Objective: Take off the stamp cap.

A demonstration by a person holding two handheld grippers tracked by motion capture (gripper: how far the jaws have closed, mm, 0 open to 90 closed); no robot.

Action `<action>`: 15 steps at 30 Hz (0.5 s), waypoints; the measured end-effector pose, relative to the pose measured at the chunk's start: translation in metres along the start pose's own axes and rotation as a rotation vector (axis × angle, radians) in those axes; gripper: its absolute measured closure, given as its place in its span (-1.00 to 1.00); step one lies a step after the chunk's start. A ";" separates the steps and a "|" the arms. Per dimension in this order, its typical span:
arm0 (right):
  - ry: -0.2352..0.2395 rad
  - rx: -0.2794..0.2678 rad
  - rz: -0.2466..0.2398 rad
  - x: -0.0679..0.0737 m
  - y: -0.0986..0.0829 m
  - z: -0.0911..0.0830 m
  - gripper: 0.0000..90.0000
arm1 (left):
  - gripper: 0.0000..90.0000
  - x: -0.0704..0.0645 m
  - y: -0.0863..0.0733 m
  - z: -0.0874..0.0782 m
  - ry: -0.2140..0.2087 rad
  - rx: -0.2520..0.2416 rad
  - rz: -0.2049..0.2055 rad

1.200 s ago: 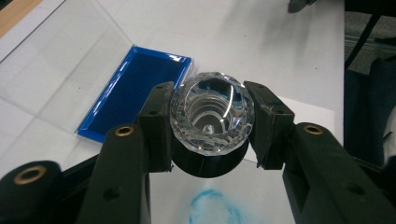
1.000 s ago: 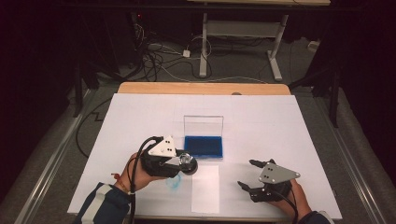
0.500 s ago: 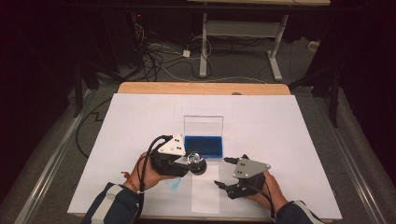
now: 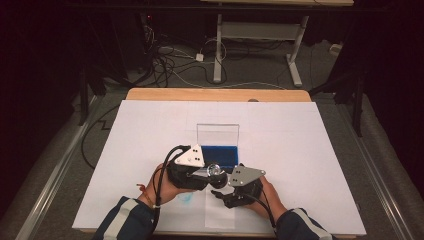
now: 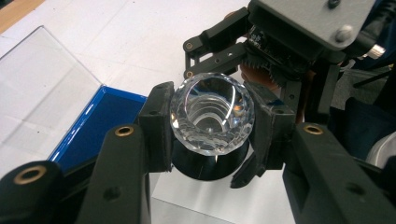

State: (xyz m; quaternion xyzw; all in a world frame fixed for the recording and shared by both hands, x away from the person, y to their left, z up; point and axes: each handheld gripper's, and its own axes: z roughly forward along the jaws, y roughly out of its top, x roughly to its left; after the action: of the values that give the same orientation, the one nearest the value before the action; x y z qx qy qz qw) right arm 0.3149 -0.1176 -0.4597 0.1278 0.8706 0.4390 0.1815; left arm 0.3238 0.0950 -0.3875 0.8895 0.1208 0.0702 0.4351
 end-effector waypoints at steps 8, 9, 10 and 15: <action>0.002 -0.039 0.022 -0.001 0.000 -0.004 -0.17 | 0.21 0.000 -0.001 -0.002 0.002 -0.006 0.002; 0.000 -0.039 0.022 -0.001 0.000 -0.004 -0.15 | 0.21 0.000 -0.001 -0.002 0.002 -0.008 0.001; -0.001 -0.037 0.021 0.000 0.000 -0.004 -0.15 | 0.21 0.000 -0.001 -0.002 -0.001 -0.009 0.002; -0.005 -0.059 0.017 0.000 0.000 -0.007 -0.21 | 0.21 0.000 -0.002 -0.003 -0.004 -0.014 0.002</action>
State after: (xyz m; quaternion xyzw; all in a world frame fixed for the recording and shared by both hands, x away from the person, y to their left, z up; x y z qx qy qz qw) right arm 0.3119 -0.1227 -0.4561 0.1309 0.8559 0.4654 0.1837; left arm 0.3232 0.0981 -0.3874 0.8866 0.1188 0.0698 0.4415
